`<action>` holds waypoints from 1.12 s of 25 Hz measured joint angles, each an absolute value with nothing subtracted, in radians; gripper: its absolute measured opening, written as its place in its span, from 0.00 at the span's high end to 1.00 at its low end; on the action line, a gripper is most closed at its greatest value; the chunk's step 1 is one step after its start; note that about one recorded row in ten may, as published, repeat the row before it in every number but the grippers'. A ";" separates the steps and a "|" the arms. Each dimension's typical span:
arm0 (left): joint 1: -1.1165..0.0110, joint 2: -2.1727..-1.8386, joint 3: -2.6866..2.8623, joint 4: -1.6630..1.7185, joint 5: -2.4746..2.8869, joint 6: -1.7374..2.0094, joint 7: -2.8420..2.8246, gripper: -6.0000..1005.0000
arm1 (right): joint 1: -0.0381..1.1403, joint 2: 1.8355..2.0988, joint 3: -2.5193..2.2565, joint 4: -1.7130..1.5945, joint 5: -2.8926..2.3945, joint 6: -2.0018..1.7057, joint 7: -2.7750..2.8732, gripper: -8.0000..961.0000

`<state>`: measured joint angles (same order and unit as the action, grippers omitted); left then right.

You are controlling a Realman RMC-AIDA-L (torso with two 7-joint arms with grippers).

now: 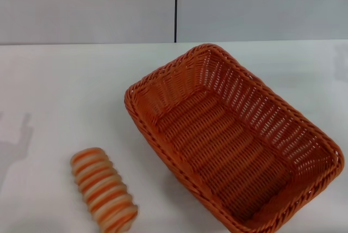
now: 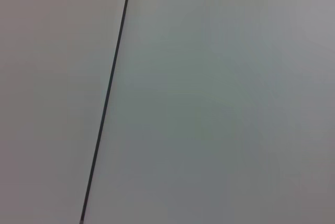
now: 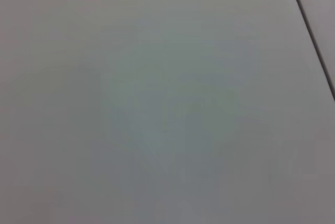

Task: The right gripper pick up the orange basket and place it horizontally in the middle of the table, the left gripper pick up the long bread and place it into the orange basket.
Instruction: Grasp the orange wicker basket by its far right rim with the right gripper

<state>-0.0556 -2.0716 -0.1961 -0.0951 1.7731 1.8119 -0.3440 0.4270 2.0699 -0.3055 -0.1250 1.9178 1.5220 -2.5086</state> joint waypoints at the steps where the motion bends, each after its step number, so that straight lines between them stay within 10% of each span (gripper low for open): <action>1: -0.052 -2.072 -0.196 -0.095 1.771 1.813 -0.344 0.23 | 0.427 2.070 -0.300 -0.120 1.918 1.523 -2.509 0.86; 10: -0.057 -2.070 -0.195 -0.095 1.777 1.810 -0.343 0.63 | 0.431 2.068 -0.299 -0.123 1.919 1.520 -2.509 0.84; 21: -0.062 -2.068 -0.221 -0.103 1.770 1.809 -0.351 0.71 | 0.388 2.070 -0.339 -0.228 1.882 1.539 -2.462 0.80; 28: -0.075 -2.066 -0.232 -0.099 1.770 1.795 -0.352 0.51 | 0.348 2.069 -0.340 -0.357 1.801 1.532 -2.288 0.62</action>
